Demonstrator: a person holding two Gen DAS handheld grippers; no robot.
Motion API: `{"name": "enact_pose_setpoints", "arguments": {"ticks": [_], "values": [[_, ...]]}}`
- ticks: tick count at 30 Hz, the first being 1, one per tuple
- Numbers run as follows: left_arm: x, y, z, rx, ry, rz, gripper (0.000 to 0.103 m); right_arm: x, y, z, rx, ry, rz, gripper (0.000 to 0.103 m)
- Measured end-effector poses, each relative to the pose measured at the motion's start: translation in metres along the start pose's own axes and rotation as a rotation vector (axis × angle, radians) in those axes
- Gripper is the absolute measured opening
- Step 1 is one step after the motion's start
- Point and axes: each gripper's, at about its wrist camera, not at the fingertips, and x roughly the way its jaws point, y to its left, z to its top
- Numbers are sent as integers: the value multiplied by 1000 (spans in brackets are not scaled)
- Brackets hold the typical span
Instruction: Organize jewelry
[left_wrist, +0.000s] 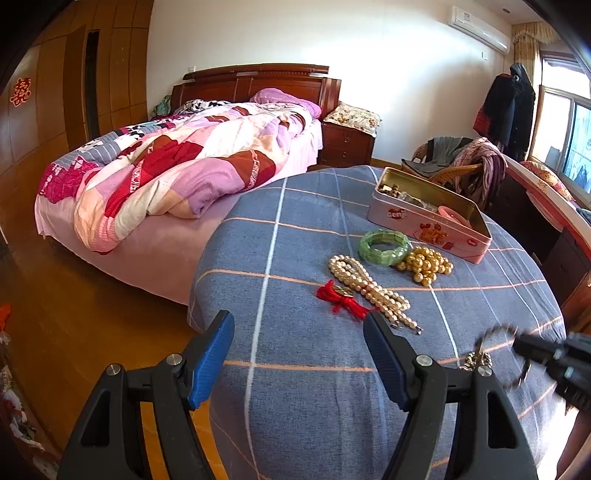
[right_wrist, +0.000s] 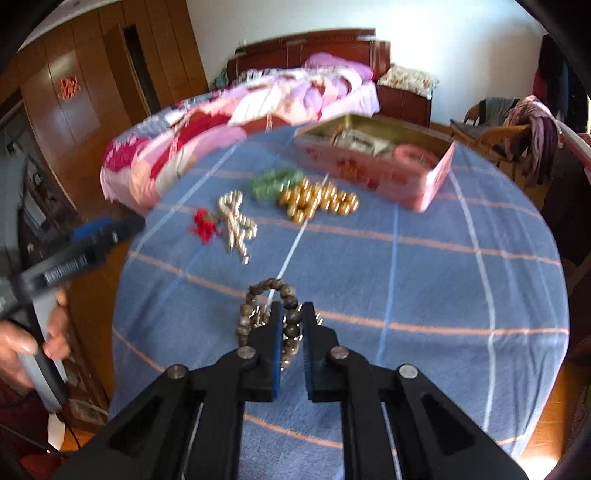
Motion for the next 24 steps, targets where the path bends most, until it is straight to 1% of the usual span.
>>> {"name": "enact_pose_setpoints", "arguments": {"ticks": [2, 5, 8, 11, 14, 17, 19, 20, 21, 23, 24], "values": [[0, -5, -1, 13, 4, -17, 72, -7, -10, 7, 31, -34, -2, 12], [2, -17, -3, 36, 24, -95, 72, -12, -27, 12, 85, -62, -27, 12], [12, -40, -8, 62, 92, -240, 72, -3, -46, 11, 135, -40, -51, 12], [22, -71, -15, 112, 148, -321, 72, 8, -65, 1, 183, -3, -72, 12], [30, -99, -20, 186, 185, -363, 72, 9, -78, -7, 200, 15, -98, 12], [36, -116, -23, 219, 216, -391, 72, 4, -86, -9, 225, 9, -99, 15], [41, -124, -26, 235, 240, -391, 72, 0, -89, -10, 239, 0, -97, 27], [42, -129, -27, 250, 228, -371, 72, -2, -90, -9, 246, -13, -103, 41], [44, -134, -28, 273, 227, -350, 72, -3, -91, -10, 248, -21, -107, 48], [45, -143, -31, 324, 214, -317, 72, -5, -91, -8, 245, -31, -117, 49], [45, -143, -31, 343, 209, -305, 69, -5, -92, -9, 245, -30, -116, 49]]}}
